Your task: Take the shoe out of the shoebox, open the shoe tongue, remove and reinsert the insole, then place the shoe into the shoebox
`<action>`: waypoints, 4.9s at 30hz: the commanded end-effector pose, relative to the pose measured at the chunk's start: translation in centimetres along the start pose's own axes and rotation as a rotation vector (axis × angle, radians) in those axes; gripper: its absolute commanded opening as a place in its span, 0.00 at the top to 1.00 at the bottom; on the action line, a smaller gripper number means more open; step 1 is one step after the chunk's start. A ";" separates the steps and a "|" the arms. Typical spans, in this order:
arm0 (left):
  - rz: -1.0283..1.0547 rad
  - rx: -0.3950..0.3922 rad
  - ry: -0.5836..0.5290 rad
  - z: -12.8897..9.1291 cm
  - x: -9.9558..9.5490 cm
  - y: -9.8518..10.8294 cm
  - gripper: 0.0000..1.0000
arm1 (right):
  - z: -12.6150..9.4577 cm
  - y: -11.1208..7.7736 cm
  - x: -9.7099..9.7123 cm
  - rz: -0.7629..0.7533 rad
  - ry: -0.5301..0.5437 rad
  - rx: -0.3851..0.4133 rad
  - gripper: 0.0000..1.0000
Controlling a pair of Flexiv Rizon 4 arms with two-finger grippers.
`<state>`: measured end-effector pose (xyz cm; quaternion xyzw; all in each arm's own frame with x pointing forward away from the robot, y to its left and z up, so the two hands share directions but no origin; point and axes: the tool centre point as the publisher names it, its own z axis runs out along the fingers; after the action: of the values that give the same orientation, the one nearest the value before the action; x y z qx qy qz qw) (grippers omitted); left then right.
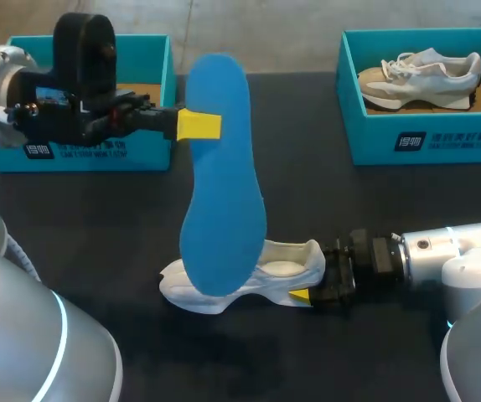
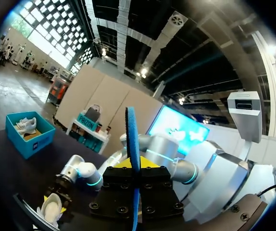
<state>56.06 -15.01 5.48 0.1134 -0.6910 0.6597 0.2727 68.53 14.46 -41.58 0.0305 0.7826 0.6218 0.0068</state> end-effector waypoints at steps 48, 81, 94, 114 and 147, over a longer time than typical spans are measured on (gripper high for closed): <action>-0.010 -0.022 0.027 -1.5 1.7 -1.3 1.00 | -1.1 0.7 1.1 -0.005 -0.016 -0.001 0.00; -0.010 -0.022 0.027 -1.5 1.7 -1.3 1.00 | -7.1 2.7 1.7 0.026 -0.032 0.233 0.00; -0.010 -0.022 0.027 -1.5 1.7 -1.3 1.00 | -9.2 5.9 1.4 0.069 -0.060 0.555 0.00; -0.010 -0.022 0.027 -1.5 1.7 -1.3 1.00 | -8.3 9.4 0.0 0.019 0.012 0.885 0.00; -0.010 -0.022 0.027 -1.5 1.7 -1.3 1.00 | -2.1 9.9 -1.4 -0.080 0.032 1.217 0.00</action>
<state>55.61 -13.22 7.40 0.1055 -0.6928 0.6535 0.2861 70.01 13.88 -31.03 -0.0114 0.9890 0.1473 -0.0013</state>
